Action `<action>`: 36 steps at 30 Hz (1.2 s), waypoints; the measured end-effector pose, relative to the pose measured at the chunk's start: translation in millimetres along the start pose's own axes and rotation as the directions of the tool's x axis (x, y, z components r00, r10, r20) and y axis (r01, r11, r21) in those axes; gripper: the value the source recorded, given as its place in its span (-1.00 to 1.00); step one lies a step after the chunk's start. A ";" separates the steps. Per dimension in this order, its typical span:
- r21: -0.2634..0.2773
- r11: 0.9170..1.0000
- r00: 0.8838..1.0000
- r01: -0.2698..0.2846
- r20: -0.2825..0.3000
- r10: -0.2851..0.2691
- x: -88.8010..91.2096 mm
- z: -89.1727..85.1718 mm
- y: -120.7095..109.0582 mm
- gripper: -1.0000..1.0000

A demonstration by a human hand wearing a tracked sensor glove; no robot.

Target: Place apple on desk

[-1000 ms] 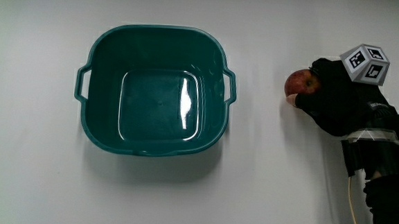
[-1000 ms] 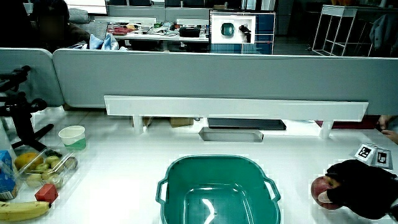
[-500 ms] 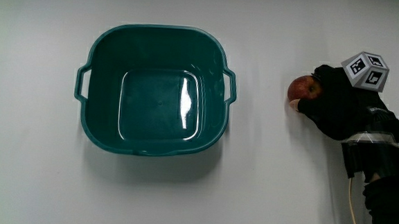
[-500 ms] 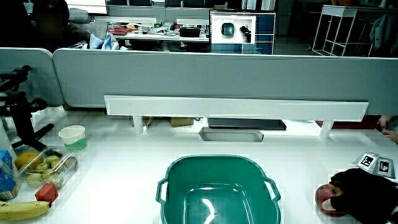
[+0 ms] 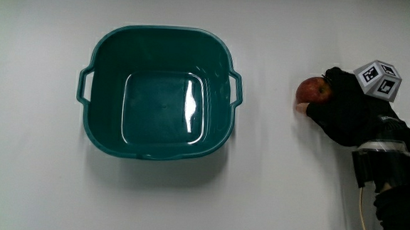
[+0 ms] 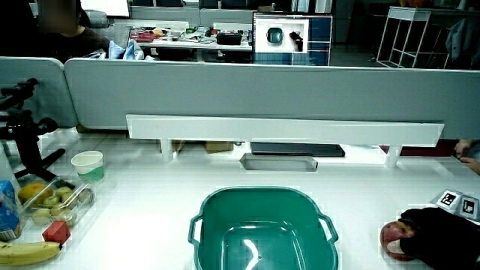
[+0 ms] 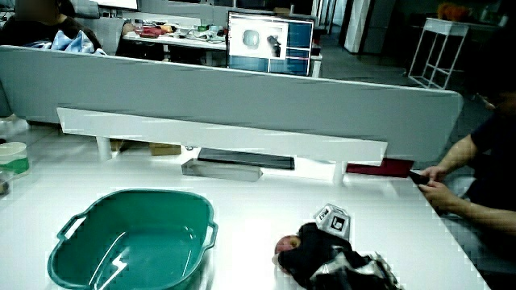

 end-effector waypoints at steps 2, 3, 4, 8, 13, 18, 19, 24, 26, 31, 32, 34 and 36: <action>-0.016 1.000 1.000 0.004 -0.007 -0.004 -0.2 -1.3 -0.2 -0.48; -0.029 1.000 1.000 0.012 -0.008 -0.012 1.1 -2.2 0.2 -0.52; -0.022 0.999 1.000 0.024 0.019 -0.024 1.1 -2.1 -0.2 -0.56; 0.001 1.000 0.994 0.014 0.104 -0.014 -13.9 5.6 -13.7 -0.72; 0.042 0.999 0.975 -0.022 0.222 0.012 -40.3 13.5 -32.9 -0.92; 0.024 0.994 0.951 -0.109 0.295 0.097 -76.2 19.5 -60.9 -1.00; 0.009 0.992 0.946 -0.128 0.302 0.120 -85.5 21.2 -69.1 -1.00; -0.056 0.981 0.910 -0.187 0.367 0.194 -108.2 13.9 -95.7 -1.00; -0.064 0.977 0.889 -0.203 0.406 0.211 -114.5 9.3 -107.5 -1.00; -0.087 0.969 0.866 -0.230 0.435 0.244 -118.3 -1.5 -136.9 -1.00; -0.095 0.964 0.861 -0.248 0.435 0.264 -119.1 -2.8 -143.9 -1.00; -0.117 0.957 0.855 -0.266 0.430 0.290 -119.2 -7.1 -155.7 -1.00; -0.157 0.940 0.843 -0.302 0.418 0.340 -125.9 -7.7 -169.7 -1.00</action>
